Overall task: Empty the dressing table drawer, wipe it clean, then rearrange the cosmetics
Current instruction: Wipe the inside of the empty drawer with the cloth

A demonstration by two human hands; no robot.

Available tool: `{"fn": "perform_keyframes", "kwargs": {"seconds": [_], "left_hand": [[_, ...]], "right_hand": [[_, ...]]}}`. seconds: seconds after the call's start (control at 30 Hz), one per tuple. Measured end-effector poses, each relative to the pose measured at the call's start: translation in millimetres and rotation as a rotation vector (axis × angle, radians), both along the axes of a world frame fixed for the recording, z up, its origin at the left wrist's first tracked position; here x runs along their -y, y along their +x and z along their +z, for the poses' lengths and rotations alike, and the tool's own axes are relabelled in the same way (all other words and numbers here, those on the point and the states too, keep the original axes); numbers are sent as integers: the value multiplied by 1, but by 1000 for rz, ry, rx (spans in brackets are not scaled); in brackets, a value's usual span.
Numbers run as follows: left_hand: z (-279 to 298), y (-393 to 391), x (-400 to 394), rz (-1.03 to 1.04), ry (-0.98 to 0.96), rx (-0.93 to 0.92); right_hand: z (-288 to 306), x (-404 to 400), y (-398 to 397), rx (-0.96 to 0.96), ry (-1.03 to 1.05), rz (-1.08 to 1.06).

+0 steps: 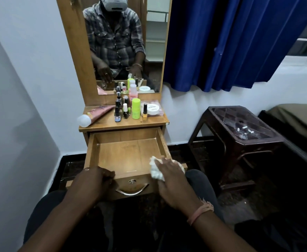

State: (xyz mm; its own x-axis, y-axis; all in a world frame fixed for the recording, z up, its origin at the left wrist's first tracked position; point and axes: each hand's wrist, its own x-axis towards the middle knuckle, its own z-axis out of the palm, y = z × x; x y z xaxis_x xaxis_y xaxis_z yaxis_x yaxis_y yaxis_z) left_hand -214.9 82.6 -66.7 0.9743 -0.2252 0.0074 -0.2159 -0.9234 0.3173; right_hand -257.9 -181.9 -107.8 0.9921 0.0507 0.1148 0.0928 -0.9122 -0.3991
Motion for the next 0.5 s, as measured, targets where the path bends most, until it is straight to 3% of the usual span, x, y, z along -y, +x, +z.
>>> {"fn": "perform_keyframes", "kwargs": {"seconds": [0.07,0.23,0.37,0.43,0.5], "left_hand": [[-2,0,1,-4,3,13],[-1,0,9,38,29,-27],[1,13,26,112,117,-29],[6,34,34,134,147,-49],[11,57,41,147,91,-116]], "right_hand": [[-2,5,4,31,1,-157],[5,3,7,124,68,-176],[34,39,36,-67,362,-509],[45,44,49,35,253,-536],[55,45,64,123,337,-475]]}}
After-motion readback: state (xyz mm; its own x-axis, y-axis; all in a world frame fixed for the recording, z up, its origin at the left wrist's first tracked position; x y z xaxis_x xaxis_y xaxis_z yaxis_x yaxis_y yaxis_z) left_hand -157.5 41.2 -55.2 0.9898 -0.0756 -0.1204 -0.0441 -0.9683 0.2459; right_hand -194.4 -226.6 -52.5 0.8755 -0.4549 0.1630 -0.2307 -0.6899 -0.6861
